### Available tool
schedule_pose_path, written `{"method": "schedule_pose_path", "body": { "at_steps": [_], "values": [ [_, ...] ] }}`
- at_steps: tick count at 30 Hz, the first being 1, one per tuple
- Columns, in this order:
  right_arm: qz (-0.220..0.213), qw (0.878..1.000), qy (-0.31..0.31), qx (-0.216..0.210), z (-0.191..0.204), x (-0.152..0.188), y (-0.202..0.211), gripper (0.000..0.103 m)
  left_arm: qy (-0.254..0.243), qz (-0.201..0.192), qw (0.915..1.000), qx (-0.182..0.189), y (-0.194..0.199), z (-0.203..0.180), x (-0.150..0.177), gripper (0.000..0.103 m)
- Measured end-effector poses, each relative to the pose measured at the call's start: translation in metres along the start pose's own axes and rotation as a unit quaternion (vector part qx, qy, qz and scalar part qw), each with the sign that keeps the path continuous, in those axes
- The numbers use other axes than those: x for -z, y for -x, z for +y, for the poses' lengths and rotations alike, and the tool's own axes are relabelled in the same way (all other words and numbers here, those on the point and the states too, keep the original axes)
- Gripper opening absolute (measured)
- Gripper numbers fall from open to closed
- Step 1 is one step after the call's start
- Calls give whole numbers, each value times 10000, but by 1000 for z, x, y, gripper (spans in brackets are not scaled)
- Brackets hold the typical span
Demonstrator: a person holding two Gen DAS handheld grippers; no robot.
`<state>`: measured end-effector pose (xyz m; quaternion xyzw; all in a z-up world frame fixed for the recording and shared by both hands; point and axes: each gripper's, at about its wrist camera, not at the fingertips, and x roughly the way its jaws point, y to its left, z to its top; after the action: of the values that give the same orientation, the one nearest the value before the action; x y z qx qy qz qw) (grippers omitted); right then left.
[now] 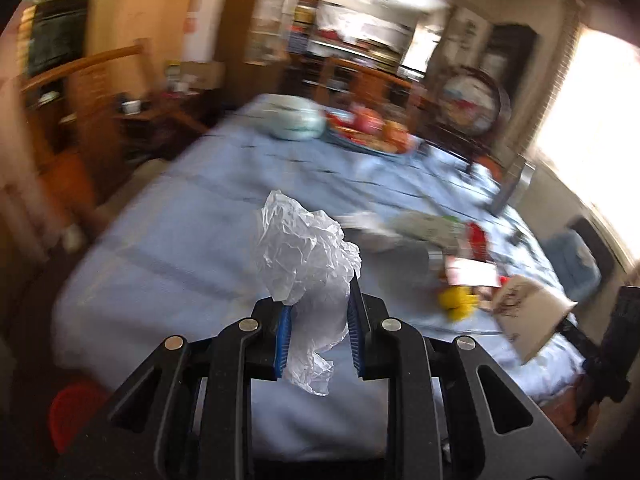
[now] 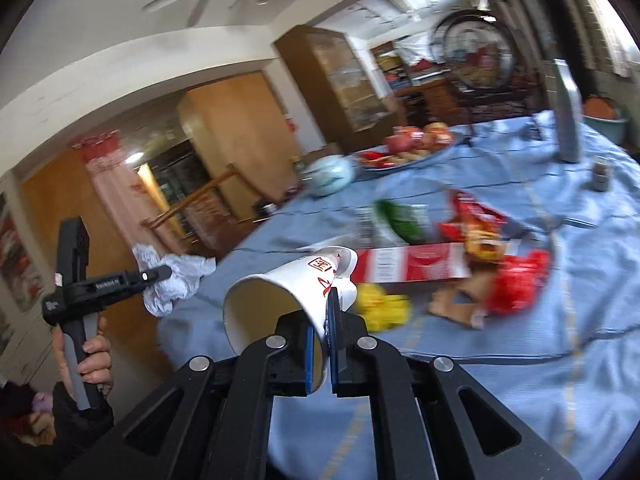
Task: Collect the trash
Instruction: 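Carry the bag and cup to the red wastebasket and open both tools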
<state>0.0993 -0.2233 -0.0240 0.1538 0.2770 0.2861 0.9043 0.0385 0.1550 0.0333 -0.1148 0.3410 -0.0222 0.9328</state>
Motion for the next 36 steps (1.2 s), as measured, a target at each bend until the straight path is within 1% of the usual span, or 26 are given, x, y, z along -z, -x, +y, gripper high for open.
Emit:
{"method": "schedule_pose_path", "body": {
  "at_steps": [3, 4, 6, 7, 8, 9, 10, 11, 12, 13, 14, 15, 16, 17, 19, 21, 23, 27, 28, 30, 31, 32, 33, 34, 35, 36],
  "values": [
    [208, 9985, 237, -445, 29, -1, -19, 7, 548, -83, 9968, -570, 32, 53, 26, 27],
    [330, 9969, 352, -627, 42, -1, -30, 7, 832, -66, 9932, -805, 43, 78, 40, 27],
    [515, 9929, 531, -927, 68, -2, -44, 7, 1207, -15, 9866, -1096, 55, 109, 59, 27],
    [583, 9911, 591, -1044, 77, -2, -49, 7, 1484, 47, 9802, -1311, 60, 131, 75, 27],
    [700, 9876, 684, -1230, 93, -2, -58, 7, 1623, 81, 9760, -1449, 62, 146, 84, 28],
    [779, 9850, 748, -1349, 107, -2, -65, 7, 1770, 119, 9700, -1659, 64, 159, 94, 28],
    [906, 9807, 842, -1517, 123, -1, -76, 7, 1956, 171, 9608, -1959, 65, 175, 107, 28],
    [997, 9771, 920, -1637, 135, 1, -82, 7, 2171, 212, 9517, -2160, 65, 192, 119, 28],
    [1069, 9741, 993, -1730, 149, 3, -87, 7, 2284, 248, 9474, -2230, 64, 201, 125, 30],
    [1128, 9714, 1054, -1804, 161, 6, -90, 7, 2446, 346, 9397, -2365, 59, 216, 134, 37],
    [1232, 9672, 1136, -1907, 176, 10, -95, 7, 2534, 439, 9339, -2482, 54, 227, 140, 47],
    [1335, 9635, 1200, -1988, 188, 14, -102, 7, 2620, 534, 9274, -2617, 50, 236, 146, 53],
    [1402, 9611, 1237, -2035, 197, 16, -107, 7, 2747, 617, 9193, -2749, 45, 247, 153, 65],
    [1518, 9573, 1294, -2093, 208, 22, -115, 7, 2847, 636, 9147, -2796, 44, 256, 156, 76],
    [1781, 9500, 1367, -2171, 224, 33, -133, 7, 3111, 570, 9059, -2815, 45, 268, 162, 83],
    [2020, 9427, 1408, -2249, 238, 44, -149, 7, 3223, 497, 9026, -2809, 49, 274, 162, 86],
    [2332, 9327, 1448, -2338, 257, 57, -171, 7, 3306, 408, 8962, -2932, 56, 280, 162, 91],
    [2810, 9134, 1602, -2470, 287, 83, -212, 7, 3544, 178, 8780, -3213, 79, 302, 167, 93],
    [2969, 9059, 1653, -2525, 298, 91, -223, 7, 3626, 96, 8733, -3252, 87, 308, 171, 93],
    [3181, 8941, 1760, -2616, 319, 106, -240, 7, 3728, -19, 8679, -3282, 102, 318, 178, 93],
    [3288, 8866, 1855, -2672, 332, 115, -248, 10, 3779, -94, 8640, -3325, 108, 322, 179, 93],
    [3355, 8814, 1938, -2703, 342, 123, -255, 11, 3798, -124, 8622, -3350, 109, 326, 178, 93],
    [3419, 8748, 2057, -2748, 353, 131, -262, 25, 3801, -151, 8605, -3387, 115, 327, 180, 93],
    [3421, 8728, 2135, -2750, 360, 135, -265, 51, 3793, -173, 8590, -3434, 117, 329, 179, 93],
    [3313, 8756, 2217, -2727, 365, 137, -266, 61, 3778, -189, 8580, -3474, 115, 332, 176, 93],
    [3168, 8797, 2318, -2684, 369, 136, -263, 63, 3745, -204, 8569, -3536, 117, 332, 175, 93]
  ]
}}
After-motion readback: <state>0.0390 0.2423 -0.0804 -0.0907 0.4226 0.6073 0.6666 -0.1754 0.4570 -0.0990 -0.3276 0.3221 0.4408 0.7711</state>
